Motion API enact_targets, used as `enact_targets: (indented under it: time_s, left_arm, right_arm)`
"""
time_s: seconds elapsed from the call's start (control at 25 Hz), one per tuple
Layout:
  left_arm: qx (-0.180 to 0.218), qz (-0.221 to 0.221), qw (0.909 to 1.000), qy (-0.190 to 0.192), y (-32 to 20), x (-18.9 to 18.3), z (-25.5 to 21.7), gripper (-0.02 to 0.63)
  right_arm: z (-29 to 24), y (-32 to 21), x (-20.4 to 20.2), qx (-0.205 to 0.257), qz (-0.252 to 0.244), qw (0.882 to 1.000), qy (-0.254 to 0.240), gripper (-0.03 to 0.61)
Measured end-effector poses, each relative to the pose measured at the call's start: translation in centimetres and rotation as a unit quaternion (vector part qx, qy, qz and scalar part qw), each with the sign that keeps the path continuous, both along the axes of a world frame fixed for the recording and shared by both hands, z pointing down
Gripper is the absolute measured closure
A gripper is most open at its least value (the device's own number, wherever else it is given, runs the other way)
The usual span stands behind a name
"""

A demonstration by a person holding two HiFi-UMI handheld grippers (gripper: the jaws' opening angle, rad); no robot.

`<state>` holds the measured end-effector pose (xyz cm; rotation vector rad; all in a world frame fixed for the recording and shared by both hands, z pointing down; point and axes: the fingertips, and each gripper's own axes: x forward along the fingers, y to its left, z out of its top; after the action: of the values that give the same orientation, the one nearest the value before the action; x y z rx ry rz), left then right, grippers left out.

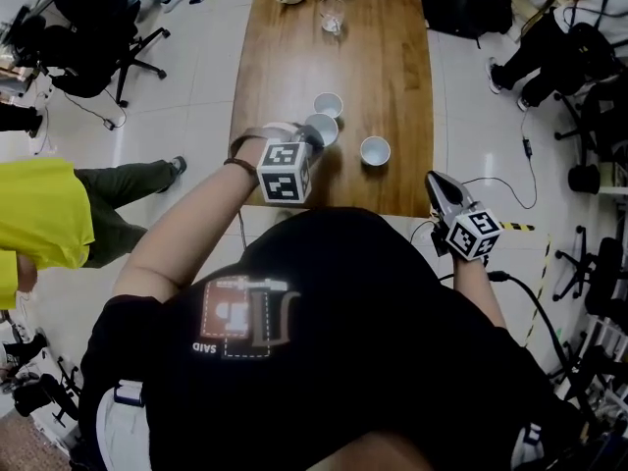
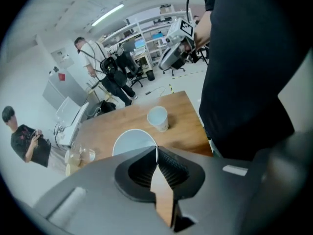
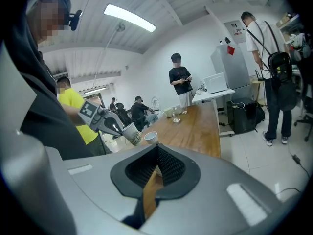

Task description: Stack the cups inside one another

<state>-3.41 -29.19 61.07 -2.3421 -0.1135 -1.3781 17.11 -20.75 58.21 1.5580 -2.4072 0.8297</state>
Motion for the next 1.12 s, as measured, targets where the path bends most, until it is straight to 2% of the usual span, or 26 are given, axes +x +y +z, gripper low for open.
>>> enact_targets:
  time_s: [0.16, 0.36, 0.6, 0.68, 0.76, 0.84, 0.88, 0.92, 1.0, 1.08, 1.12]
  left_arm:
    - [-0.008, 0.052, 0.9985, 0.015, 1.8, 4.1, -1.6, 0.603]
    - [-0.014, 0.11, 0.9938, -0.008, 4.0, 7.0, -0.3, 0.603]
    - [-0.026, 0.141, 0.9883, -0.051, 5.3, 10.4, 2.6, 0.593]
    - [-0.032, 0.134, 0.9891, -0.05, 5.4, 11.1, 3.6, 0.531]
    - [-0.048, 0.103, 0.9932, -0.023, 5.2, 11.6, 3.5, 0.474]
    - [-0.072, 0.045, 0.9957, 0.036, 4.2, 11.7, 1.8, 0.46]
    - [-0.084, 0.011, 0.9938, 0.072, 3.4, 11.2, 0.6, 0.46]
    - [-0.097, -0.023, 0.9891, 0.108, 2.6, 10.4, -0.7, 0.46]
    - [-0.126, -0.086, 0.974, 0.167, 0.9, 8.0, -3.0, 0.46]
    - [-0.146, -0.14, 0.955, 0.217, -0.8, 5.0, -4.8, 0.47]
    - [-0.159, -0.169, 0.942, 0.243, -1.6, 3.4, -5.5, 0.485]
  right_arm:
    - [0.6, 1.2, 0.7, 0.0, 0.018, 1.0, -0.003, 0.565]
    - [1.0, 3.4, 2.1, 0.003, 0.048, 0.999, -0.005, 0.565]
    - [0.8, 5.4, 5.4, -0.009, 0.072, 0.997, -0.008, 0.565]
    - [1.0, 5.7, 5.8, -0.012, 0.074, 0.997, -0.008, 0.563]
    - [1.1, 5.9, 5.7, -0.013, 0.073, 0.997, -0.008, 0.564]
    - [1.2, 5.6, 5.4, -0.011, 0.071, 0.997, -0.009, 0.565]
    - [1.1, 5.4, 5.2, -0.007, 0.069, 0.998, -0.009, 0.565]
    - [0.9, 5.0, 4.8, -0.002, 0.065, 0.998, -0.008, 0.565]
    - [0.2, 4.0, 3.9, 0.005, 0.049, 0.999, -0.004, 0.563]
    - [-0.4, 2.4, 3.0, 0.011, 0.032, 0.999, 0.0, 0.565]
    - [-0.7, 1.5, 2.6, 0.015, 0.023, 1.0, 0.002, 0.565]
